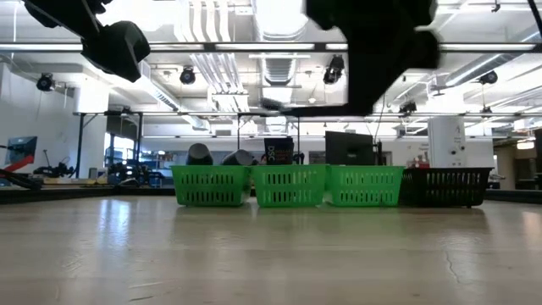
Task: Pick & Place Travel size toiletries
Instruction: Put the razor into the right green bin
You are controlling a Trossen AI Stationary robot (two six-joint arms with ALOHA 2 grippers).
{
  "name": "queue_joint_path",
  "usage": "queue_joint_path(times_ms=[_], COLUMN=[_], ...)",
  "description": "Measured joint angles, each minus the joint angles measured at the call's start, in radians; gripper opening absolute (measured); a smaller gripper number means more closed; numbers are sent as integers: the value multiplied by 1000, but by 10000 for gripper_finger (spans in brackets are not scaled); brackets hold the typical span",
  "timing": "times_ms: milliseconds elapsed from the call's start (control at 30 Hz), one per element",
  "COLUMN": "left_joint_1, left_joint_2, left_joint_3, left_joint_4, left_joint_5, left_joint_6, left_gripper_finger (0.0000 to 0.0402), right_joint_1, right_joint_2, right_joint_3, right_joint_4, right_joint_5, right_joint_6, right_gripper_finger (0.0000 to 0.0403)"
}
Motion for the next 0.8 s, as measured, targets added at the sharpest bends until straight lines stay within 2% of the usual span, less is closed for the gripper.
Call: queue_joint_path(times_ms=[133, 267, 400, 533, 667, 800], left_joint_1=[0, 0, 0, 0, 0, 0], left_joint_2=[-3, -7, -12, -15, -17, -17], left_joint_3=[1, 1, 1, 1, 1, 1], left_joint_4=[1, 4, 3, 2, 2, 2], left_joint_5=[-2, -4, -19, -20, -21, -22], left_joint_6=[1, 4, 7, 8, 6, 6], left_gripper_finger=[290, 290, 290, 290, 290, 290], right_joint_1=[-68, -172, -315, -434, -494, -504], right_joint_2=[-117, -254, -336, -365, -361, -353], right_joint_3=[-70, -215, -360, -459, -486, -482], right_joint_4=[-136, -111, 15, 147, 164, 151], right_joint_5=[36, 41, 1, -39, -84, -118], right_joint_6=[334, 449, 446, 418, 415, 382], right_gripper_finger=[24, 24, 24, 24, 40, 76])
